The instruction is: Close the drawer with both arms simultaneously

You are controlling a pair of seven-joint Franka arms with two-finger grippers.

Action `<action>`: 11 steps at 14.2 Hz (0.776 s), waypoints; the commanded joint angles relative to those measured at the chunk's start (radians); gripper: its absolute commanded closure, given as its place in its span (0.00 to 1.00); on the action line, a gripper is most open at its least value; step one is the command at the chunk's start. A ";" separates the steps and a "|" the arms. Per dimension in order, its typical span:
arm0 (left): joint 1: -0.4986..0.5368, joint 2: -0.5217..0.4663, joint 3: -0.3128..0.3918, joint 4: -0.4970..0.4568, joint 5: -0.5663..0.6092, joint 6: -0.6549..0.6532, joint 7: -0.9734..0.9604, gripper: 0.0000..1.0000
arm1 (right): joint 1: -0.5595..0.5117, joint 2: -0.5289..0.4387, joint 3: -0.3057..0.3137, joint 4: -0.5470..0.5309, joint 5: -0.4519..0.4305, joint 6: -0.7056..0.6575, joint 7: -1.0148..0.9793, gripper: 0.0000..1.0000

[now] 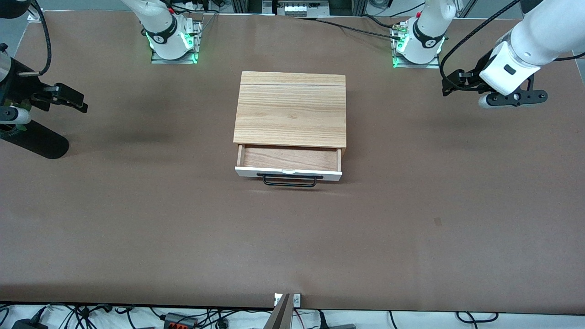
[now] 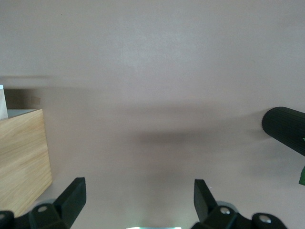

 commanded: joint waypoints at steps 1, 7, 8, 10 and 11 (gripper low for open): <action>0.011 0.016 0.001 0.030 -0.015 -0.023 0.029 0.00 | -0.004 -0.007 0.007 0.006 0.005 -0.010 0.001 0.00; 0.045 0.053 -0.001 0.068 -0.037 -0.050 0.107 0.00 | -0.004 -0.007 0.007 0.006 0.005 -0.011 0.001 0.00; 0.043 0.060 -0.002 0.077 -0.038 -0.059 0.107 0.00 | -0.006 -0.007 0.007 0.006 0.005 -0.013 0.001 0.00; 0.042 0.068 -0.010 0.080 -0.077 -0.064 0.106 0.00 | -0.006 -0.007 0.009 0.006 0.005 -0.016 0.001 0.00; 0.036 0.073 -0.013 0.080 -0.092 -0.066 0.107 0.00 | -0.006 -0.007 0.009 0.006 0.005 -0.016 0.001 0.00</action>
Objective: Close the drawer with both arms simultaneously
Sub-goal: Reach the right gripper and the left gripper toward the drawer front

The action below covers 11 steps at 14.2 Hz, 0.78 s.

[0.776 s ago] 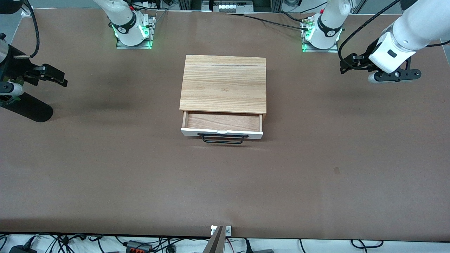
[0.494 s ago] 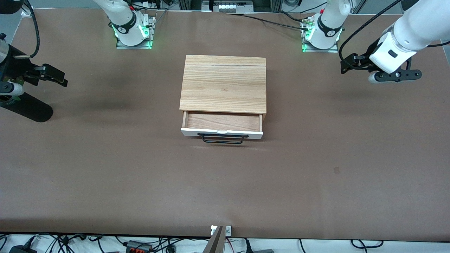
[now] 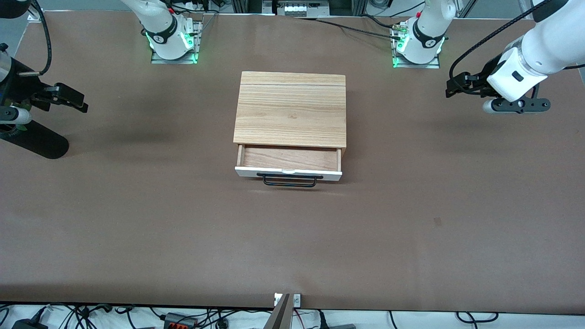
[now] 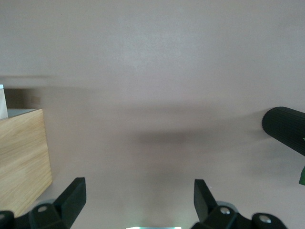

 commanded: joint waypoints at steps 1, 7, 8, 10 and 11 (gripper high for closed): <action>-0.005 0.034 -0.012 0.037 -0.052 -0.028 0.021 0.00 | -0.006 -0.005 0.008 0.008 0.007 -0.013 -0.002 0.00; -0.016 0.228 -0.014 0.141 -0.196 -0.004 0.011 0.00 | 0.003 0.019 0.016 0.014 0.013 -0.041 -0.006 0.00; -0.016 0.288 -0.014 0.182 -0.271 0.019 0.011 0.00 | 0.011 0.030 0.016 0.012 0.016 -0.051 -0.011 0.00; -0.024 0.385 -0.014 0.242 -0.353 0.067 0.024 0.00 | 0.035 0.061 0.017 0.012 0.025 -0.090 -0.019 0.00; -0.025 0.418 -0.015 0.258 -0.386 0.090 0.031 0.00 | 0.055 0.073 0.017 0.014 0.025 -0.091 -0.017 0.00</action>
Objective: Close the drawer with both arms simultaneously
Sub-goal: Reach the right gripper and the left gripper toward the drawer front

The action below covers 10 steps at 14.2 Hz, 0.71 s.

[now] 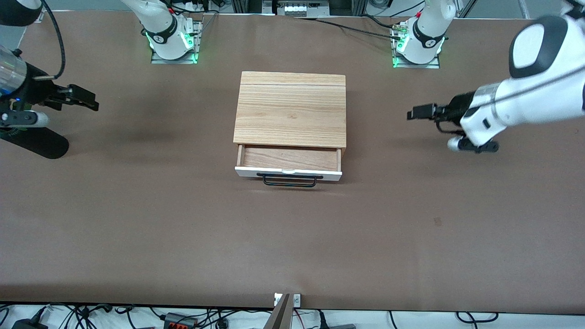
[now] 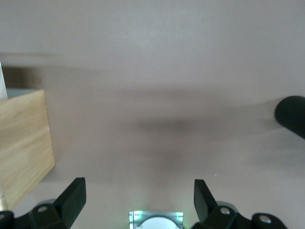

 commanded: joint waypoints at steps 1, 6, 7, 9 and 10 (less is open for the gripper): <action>-0.017 0.136 -0.001 0.110 -0.101 0.031 0.039 0.00 | 0.044 0.046 0.000 0.015 0.010 -0.025 -0.012 0.00; -0.054 0.268 -0.001 0.124 -0.342 0.173 0.089 0.00 | 0.099 0.190 0.000 0.120 0.194 -0.008 -0.013 0.00; -0.054 0.307 -0.001 0.140 -0.423 0.178 0.138 0.00 | 0.101 0.208 0.000 0.122 0.240 -0.001 -0.012 0.00; -0.049 0.365 0.001 0.141 -0.545 0.180 0.261 0.00 | 0.105 0.248 0.000 0.122 0.339 0.010 -0.013 0.00; -0.051 0.381 0.001 0.140 -0.582 0.181 0.310 0.00 | 0.107 0.267 0.000 0.122 0.392 0.037 -0.012 0.00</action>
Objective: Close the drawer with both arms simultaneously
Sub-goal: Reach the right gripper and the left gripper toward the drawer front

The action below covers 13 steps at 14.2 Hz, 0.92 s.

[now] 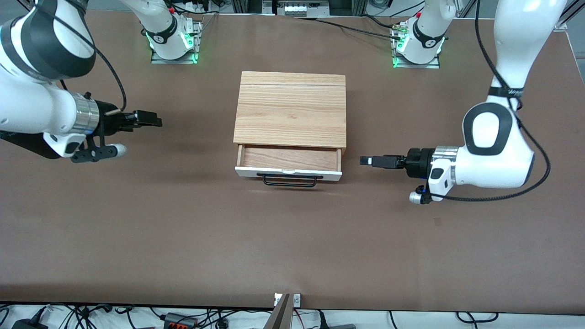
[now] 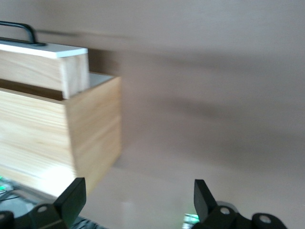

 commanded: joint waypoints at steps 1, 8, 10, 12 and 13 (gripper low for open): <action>0.002 0.077 0.001 0.046 -0.097 -0.005 0.128 0.00 | 0.016 0.076 0.000 0.032 0.111 0.084 -0.012 0.00; -0.022 0.137 0.002 0.079 -0.209 0.056 0.242 0.00 | 0.238 0.236 -0.002 0.027 0.117 0.616 0.013 0.00; -0.060 0.138 0.010 0.081 -0.199 0.129 0.245 0.00 | 0.269 0.266 -0.002 0.027 0.117 0.724 0.056 0.00; -0.126 0.130 0.016 0.090 -0.054 0.235 0.237 0.00 | 0.306 0.286 -0.002 0.024 0.117 0.808 0.111 0.00; -0.146 0.125 0.013 0.111 0.041 0.293 0.207 0.00 | 0.329 0.294 -0.002 0.024 0.116 0.847 0.143 0.00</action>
